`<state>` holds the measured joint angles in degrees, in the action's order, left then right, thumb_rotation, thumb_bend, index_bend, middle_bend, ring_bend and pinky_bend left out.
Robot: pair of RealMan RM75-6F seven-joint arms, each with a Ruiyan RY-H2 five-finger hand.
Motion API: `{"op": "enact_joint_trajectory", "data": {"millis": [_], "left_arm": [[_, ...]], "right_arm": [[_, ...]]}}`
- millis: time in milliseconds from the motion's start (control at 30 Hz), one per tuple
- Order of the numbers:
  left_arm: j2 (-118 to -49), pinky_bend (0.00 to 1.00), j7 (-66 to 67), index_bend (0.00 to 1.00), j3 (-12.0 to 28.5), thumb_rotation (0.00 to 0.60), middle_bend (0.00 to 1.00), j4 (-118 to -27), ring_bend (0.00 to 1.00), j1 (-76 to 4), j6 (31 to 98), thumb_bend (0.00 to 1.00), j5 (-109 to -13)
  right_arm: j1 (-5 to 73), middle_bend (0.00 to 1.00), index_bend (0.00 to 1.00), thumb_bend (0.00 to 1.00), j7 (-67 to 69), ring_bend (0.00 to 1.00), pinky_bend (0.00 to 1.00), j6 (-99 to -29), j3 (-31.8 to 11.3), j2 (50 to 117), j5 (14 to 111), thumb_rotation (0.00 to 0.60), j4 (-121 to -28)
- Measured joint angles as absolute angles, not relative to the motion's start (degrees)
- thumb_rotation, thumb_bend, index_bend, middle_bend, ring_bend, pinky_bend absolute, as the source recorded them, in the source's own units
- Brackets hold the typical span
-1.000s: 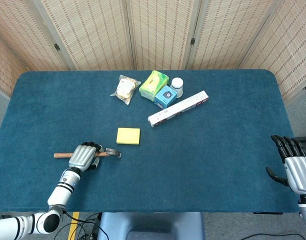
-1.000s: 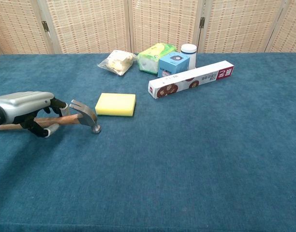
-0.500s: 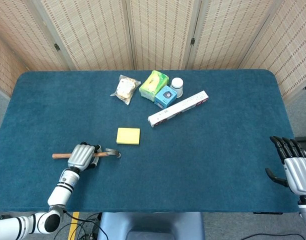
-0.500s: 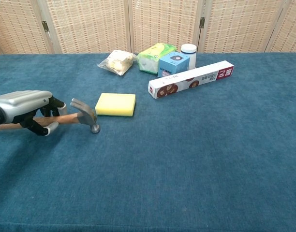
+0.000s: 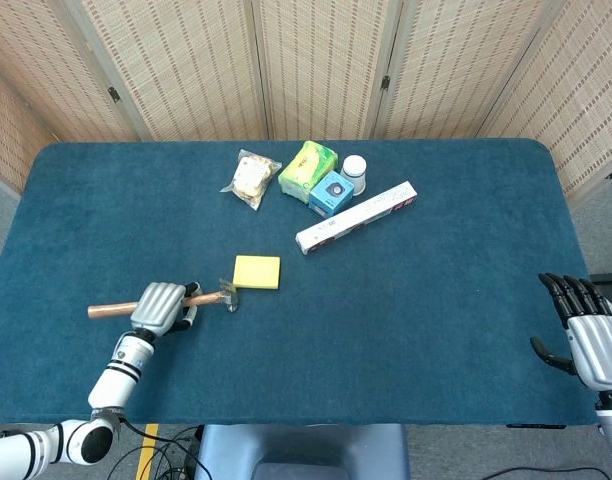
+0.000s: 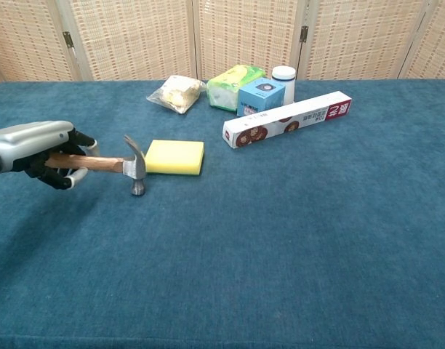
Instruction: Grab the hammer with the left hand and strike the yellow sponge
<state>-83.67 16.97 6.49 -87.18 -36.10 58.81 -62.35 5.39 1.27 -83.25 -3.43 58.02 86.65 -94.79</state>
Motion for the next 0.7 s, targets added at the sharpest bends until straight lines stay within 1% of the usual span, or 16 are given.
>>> {"op": "enact_joint_trajectory", "data": {"millis": [133,233,333,467,700], "left_arm": [[-83.43,0.76,10.70,0.72,6.88,0.600,0.70,-85.25,0.62,-35.70,59.67,0.66,-66.85],[-83.32,0.81,4.76,0.73,7.29,0.600,0.71,-83.14,0.66,-35.48,60.58,0.66,-70.45],[-83.44,0.84,-1.27,0.73,7.74,0.600,0.71,-80.24,0.68,-35.39,62.02,0.66,-74.34],[-84.31,0.85,-8.45,0.73,8.45,0.600,0.72,-75.24,0.70,-35.92,63.68,0.66,-78.83],[-88.82,0.85,-13.12,0.73,9.19,0.600,0.72,-65.62,0.71,-38.48,65.37,0.66,-83.45]], "right_arm": [[5.45,0.11,0.00,0.20,0.97,0.07,0.09,-83.25,-3.46,57.97,86.69,0.600,-95.10],[5.48,0.11,0.00,0.20,0.71,0.07,0.09,-83.23,-3.47,57.93,86.69,0.600,-95.32],[5.53,0.11,0.00,0.20,0.35,0.07,0.09,-83.15,-3.54,57.90,86.51,0.600,-95.53],[5.80,0.12,0.00,0.20,-0.16,0.07,0.09,-82.81,-3.64,57.87,86.40,0.600,-95.85],[6.03,0.12,0.00,0.20,-0.71,0.07,0.09,-82.41,-3.85,57.79,85.80,0.600,-96.19]]}}
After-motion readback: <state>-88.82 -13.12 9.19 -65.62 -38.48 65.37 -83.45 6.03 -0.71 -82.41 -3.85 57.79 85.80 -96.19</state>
